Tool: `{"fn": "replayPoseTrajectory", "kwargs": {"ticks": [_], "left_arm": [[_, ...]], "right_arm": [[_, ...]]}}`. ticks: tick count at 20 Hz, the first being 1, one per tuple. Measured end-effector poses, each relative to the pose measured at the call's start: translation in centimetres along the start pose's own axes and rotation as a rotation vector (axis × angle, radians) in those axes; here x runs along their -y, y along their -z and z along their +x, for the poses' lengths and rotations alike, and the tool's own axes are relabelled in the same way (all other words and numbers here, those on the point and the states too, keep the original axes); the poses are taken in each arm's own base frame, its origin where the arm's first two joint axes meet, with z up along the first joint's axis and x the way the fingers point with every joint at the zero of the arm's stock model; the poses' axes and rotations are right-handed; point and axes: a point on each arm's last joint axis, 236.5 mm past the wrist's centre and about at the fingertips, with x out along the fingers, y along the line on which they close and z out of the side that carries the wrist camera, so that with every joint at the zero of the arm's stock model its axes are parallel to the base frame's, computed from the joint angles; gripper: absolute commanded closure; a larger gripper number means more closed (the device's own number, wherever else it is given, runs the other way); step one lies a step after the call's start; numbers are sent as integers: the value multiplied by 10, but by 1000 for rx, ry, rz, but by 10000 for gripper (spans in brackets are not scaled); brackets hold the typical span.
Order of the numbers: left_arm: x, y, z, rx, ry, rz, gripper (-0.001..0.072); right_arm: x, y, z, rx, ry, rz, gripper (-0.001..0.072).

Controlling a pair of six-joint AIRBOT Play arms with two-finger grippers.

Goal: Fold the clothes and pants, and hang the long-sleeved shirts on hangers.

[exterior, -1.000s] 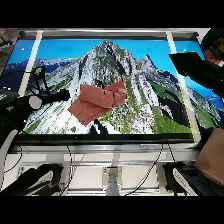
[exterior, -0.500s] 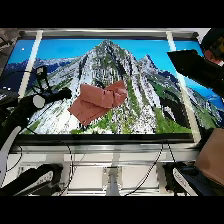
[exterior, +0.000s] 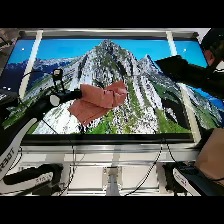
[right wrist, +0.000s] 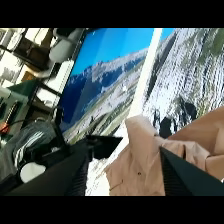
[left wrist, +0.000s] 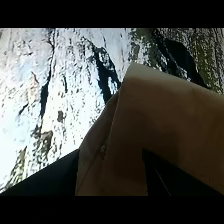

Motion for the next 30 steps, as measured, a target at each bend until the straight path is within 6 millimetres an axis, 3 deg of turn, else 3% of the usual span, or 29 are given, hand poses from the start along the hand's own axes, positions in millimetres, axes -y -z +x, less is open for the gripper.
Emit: {"fn": "replayPoseTrajectory", "kwargs": {"ticks": [6,7,12,13,17,21,22,23,24,25,26,30], "left_arm": [[9,-12,29,-12,29,-61,300],[10,-11,33,-19,33,-68,334],[13,-8,42,-45,43,-83,688],[14,-8,42,-45,45,-87,699],[21,-16,39,-50,66,-91,700],[31,-36,25,-17,90,-57,687],[30,-39,22,-11,90,-38,583],[28,-41,21,-11,87,-24,357],[25,-41,20,-12,82,-14,299],[22,-42,19,-14,80,-16,374],[18,-40,19,-28,78,-25,393],[-7,-31,15,-93,93,-151,393]], "right_arm": [[-5,35,34,-139,-43,32,212],[-5,38,37,-148,-45,32,212],[-5,40,43,-153,-47,33,212],[-5,40,44,-151,-46,33,213],[-2,40,45,-151,-38,26,215],[5,41,46,-154,-12,4,214],[6,41,46,-155,-9,2,214],[7,41,46,-156,-5,-1,213],[7,41,46,-155,-4,-2,213],[7,41,46,-156,-3,-3,213],[8,41,46,-156,-2,-4,213],[8,42,46,-160,1,-7,213]]}}
